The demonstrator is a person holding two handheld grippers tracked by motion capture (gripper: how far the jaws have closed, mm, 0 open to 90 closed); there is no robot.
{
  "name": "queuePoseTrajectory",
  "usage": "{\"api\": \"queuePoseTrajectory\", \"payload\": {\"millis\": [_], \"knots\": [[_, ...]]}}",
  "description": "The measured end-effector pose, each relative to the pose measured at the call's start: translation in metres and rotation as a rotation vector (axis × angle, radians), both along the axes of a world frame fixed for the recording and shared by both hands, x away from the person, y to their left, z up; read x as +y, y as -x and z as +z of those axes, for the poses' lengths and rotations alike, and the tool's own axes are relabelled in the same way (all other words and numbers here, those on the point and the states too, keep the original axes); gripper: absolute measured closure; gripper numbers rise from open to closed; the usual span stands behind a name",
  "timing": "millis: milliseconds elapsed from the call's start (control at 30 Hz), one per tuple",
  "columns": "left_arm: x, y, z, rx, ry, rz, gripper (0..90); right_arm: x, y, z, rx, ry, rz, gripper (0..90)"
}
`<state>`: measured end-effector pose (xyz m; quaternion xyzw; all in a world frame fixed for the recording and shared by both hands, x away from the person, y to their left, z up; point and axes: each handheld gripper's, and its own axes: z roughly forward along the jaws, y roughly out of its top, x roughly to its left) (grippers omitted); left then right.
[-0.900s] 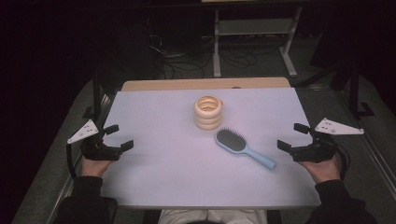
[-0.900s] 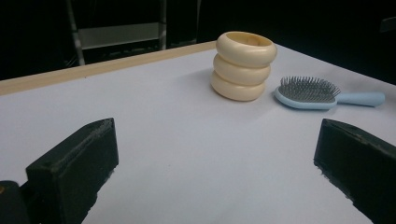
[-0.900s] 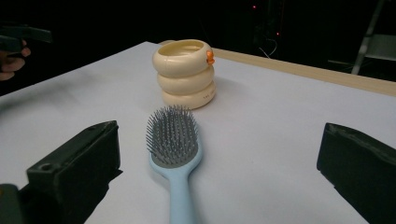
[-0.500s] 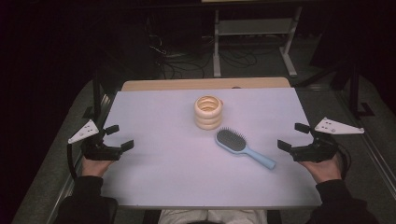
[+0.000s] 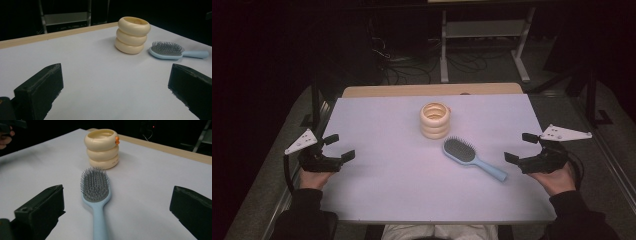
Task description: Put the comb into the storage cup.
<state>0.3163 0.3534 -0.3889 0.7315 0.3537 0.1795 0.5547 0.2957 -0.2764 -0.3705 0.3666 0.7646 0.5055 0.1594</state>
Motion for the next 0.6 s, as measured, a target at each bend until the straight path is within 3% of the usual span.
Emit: {"api": "queuePoseTrajectory", "payload": {"millis": [300,600], "knots": [[0.001,0.0,0.0,0.0,0.005,0.001,0.0,0.01,-0.007,0.016,0.024,0.079,0.038,0.0],[0.001,0.0,0.0,0.001,0.007,0.001,0.0,0.022,-0.016,0.028,0.058,0.122,0.072,0.0]]}}
